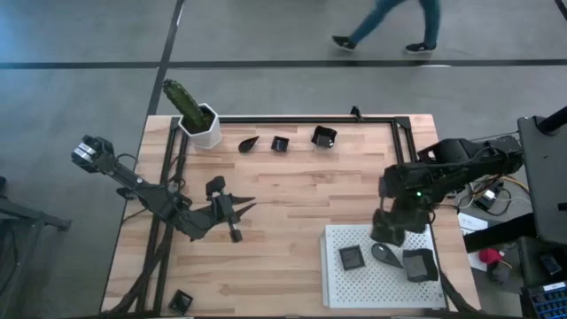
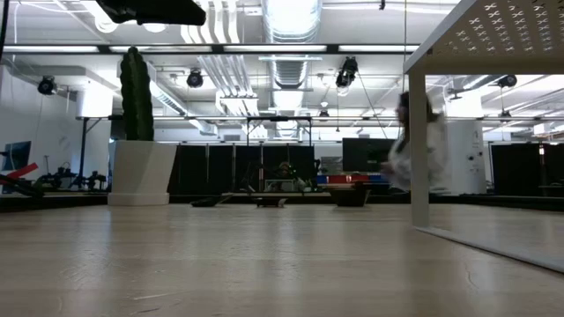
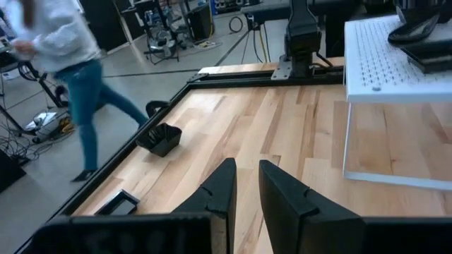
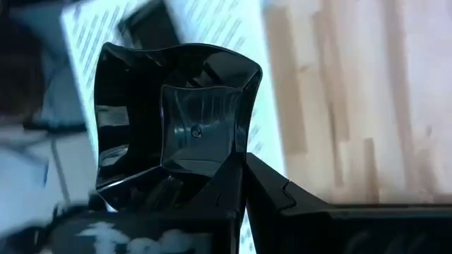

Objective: Pick & Place Mini shaped plates
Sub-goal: Stack the square plate on top of the other square plates on the shelf

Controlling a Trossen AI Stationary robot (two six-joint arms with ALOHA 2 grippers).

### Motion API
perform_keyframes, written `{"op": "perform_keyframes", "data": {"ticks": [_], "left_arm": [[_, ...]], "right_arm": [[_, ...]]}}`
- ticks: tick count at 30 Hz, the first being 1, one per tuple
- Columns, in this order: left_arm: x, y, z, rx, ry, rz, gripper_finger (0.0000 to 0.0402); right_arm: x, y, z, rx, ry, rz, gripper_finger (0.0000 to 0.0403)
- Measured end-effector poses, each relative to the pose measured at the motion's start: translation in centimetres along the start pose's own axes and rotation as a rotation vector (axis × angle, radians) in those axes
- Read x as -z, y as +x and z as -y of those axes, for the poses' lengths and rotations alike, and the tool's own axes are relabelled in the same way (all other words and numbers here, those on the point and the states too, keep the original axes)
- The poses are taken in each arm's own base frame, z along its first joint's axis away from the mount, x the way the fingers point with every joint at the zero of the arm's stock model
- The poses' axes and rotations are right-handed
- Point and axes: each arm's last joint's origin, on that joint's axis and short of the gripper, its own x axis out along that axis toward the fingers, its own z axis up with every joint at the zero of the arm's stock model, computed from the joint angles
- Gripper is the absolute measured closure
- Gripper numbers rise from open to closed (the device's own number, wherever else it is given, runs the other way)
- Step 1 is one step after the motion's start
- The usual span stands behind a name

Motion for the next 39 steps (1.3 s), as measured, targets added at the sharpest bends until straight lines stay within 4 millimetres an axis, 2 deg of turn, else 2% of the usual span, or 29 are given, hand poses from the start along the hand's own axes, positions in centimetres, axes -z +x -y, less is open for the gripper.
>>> {"op": "perform_keyframes", "data": {"ticks": [8,16,29,39], "left_arm": [[-0.9,-0.1,0.0,0.004,-0.045,0.028,0.0344],[-1.3,-0.1,0.1,0.008,-0.079,0.054,0.0344],[-1.4,-0.1,0.1,0.007,-0.086,0.059,0.0344],[-1.4,-0.1,0.1,0.007,-0.085,0.059,0.0344]], "right_arm": [[2.9,-0.9,-1.5,-0.084,-0.166,-0.104,0.0394],[5.4,-0.4,-2.7,-0.064,-0.278,-0.155,0.0394],[7.3,3.5,-3.2,0.062,-0.239,-0.249,0.0394],[7.4,4.0,-4.0,0.015,-0.221,-0.226,0.0394]]}}
